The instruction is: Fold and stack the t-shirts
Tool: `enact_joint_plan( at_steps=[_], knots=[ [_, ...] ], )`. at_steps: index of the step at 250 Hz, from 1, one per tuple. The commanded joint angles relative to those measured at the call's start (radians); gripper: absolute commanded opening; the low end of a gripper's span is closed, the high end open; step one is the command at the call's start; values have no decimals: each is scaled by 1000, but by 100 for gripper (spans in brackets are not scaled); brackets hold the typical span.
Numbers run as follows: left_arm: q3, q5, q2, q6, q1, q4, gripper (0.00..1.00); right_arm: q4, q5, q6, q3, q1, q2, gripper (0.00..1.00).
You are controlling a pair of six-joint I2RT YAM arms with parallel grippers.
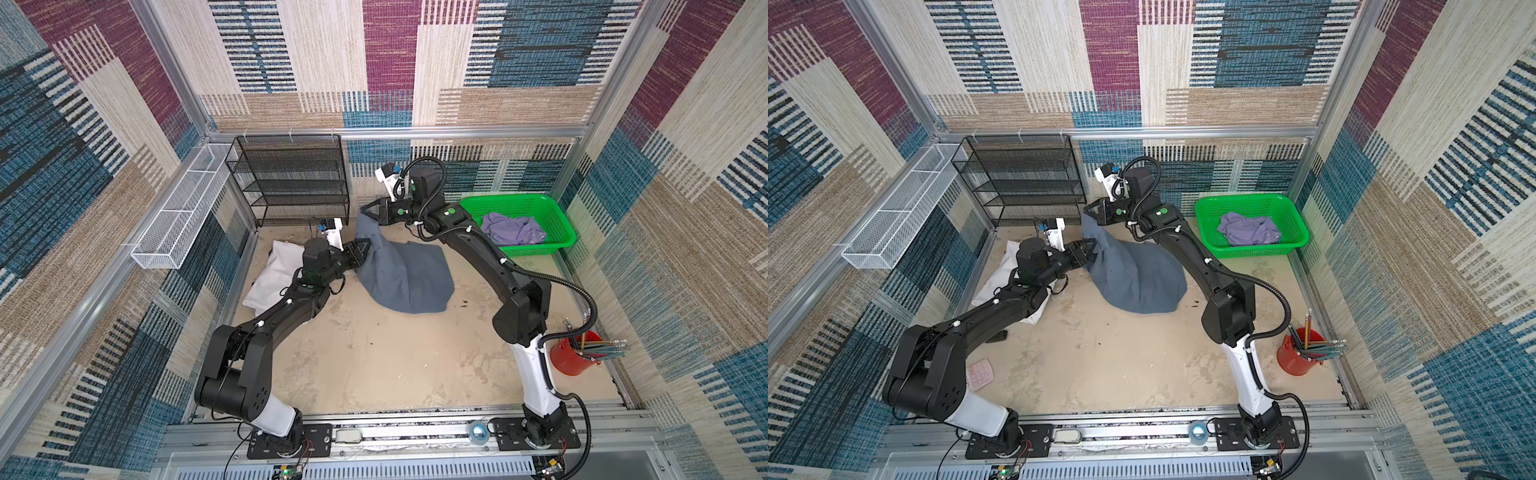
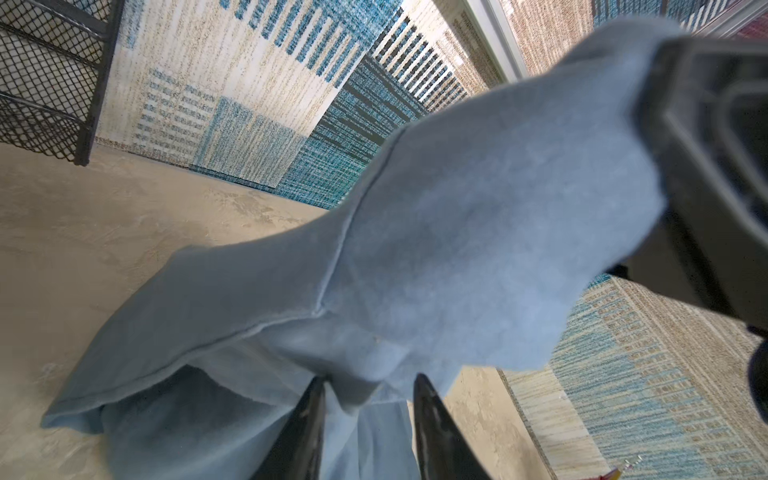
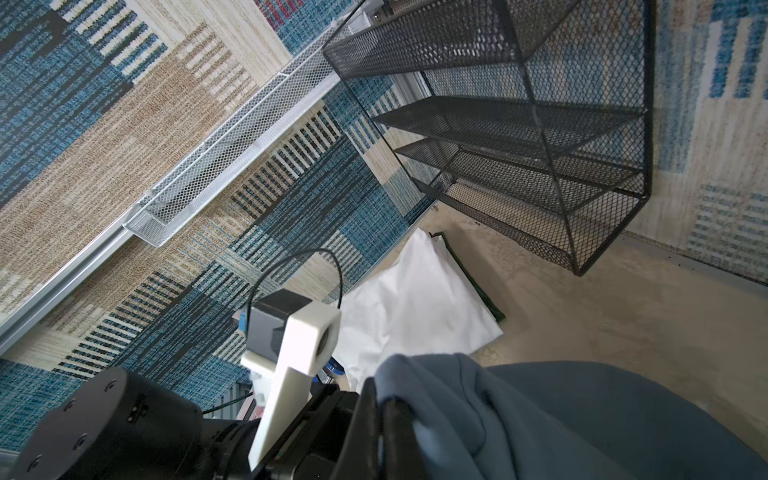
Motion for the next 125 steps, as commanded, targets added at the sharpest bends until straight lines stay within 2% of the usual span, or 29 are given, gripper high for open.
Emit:
enact_joint_plan(
  at_steps=[1, 21, 56, 125],
  knots=[
    [9, -1, 15, -30, 3, 128, 25, 16, 0, -7, 1, 1, -11, 0],
    [5, 0, 26, -35, 4, 171, 20, 17, -12, 2, 1, 1, -4, 0],
    [-29, -9, 21, -39, 6, 244, 0, 5, 4, -1, 1, 1, 1, 0],
    [-119, 17, -88, 12, 6, 142, 0, -24, 27, 22, 52, -17, 39, 0]
  ],
)
